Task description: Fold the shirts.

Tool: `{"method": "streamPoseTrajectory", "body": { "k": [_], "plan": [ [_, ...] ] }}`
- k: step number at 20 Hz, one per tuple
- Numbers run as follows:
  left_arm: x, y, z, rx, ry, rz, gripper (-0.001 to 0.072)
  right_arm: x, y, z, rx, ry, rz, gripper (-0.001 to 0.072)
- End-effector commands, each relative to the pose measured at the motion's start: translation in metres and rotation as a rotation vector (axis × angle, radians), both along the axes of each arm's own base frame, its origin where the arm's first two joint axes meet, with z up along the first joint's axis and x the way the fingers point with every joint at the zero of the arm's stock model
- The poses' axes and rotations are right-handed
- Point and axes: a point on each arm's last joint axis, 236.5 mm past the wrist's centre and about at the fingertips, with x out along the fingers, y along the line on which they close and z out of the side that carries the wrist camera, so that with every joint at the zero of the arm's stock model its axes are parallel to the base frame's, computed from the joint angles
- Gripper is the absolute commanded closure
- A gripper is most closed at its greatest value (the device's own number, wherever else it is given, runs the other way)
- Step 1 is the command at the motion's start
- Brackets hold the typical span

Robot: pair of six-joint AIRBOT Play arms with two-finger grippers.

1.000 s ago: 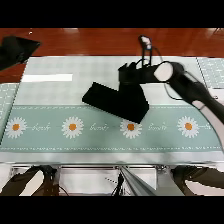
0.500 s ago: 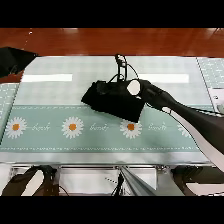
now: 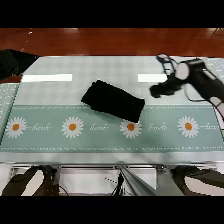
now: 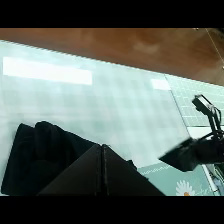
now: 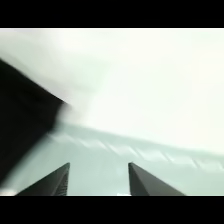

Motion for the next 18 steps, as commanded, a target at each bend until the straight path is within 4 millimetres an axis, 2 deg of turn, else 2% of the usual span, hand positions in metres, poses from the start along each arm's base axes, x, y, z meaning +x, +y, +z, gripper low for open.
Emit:
{"method": "streamPoseTrajectory", "body": {
  "k": [1,3,6,9,12,13,15,16,17,18],
  "plan": [
    [0.0,0.003,-0.004,0.024,0.006,0.006,0.0647,-0.059,-0.031,-0.027,0.228,0.197,-0.232,0.0169],
    [-0.002,0.004,-0.009,0.043,0.017,0.0,0.0642,-0.056,0.009,-0.04,0.51,0.179,-0.337,0.0124],
    [-0.007,-0.001,-0.012,0.044,0.037,-0.029,0.0642,-0.04,0.054,-0.051,0.72,0.093,-0.461,0.0123],
    [-0.01,-0.003,-0.014,0.034,0.054,-0.036,0.0642,-0.03,0.089,-0.059,0.738,0.008,-0.479,0.0124],
    [-0.01,-0.003,-0.014,0.022,0.063,-0.03,0.0642,-0.026,0.119,-0.071,0.748,0.001,-0.535,0.013],
    [-0.01,-0.003,-0.014,0.02,0.065,-0.028,0.0642,-0.027,0.127,-0.076,0.758,0.017,-0.555,0.0171],
    [-0.009,-0.003,-0.014,0.02,0.065,-0.028,0.0642,-0.03,0.131,-0.083,0.759,0.042,-0.56,0.0343],
    [-0.009,-0.003,-0.014,0.021,0.065,-0.028,0.0642,-0.029,0.128,-0.081,0.754,0.036,-0.547,0.0466],
    [-0.009,-0.003,-0.014,0.021,0.065,-0.027,0.0642,-0.028,0.126,-0.074,0.769,0.035,-0.524,0.0662],
    [-0.008,-0.002,-0.015,0.02,0.067,-0.026,0.0643,-0.025,0.123,-0.062,0.788,0.025,-0.48,0.0685]
  ]
}}
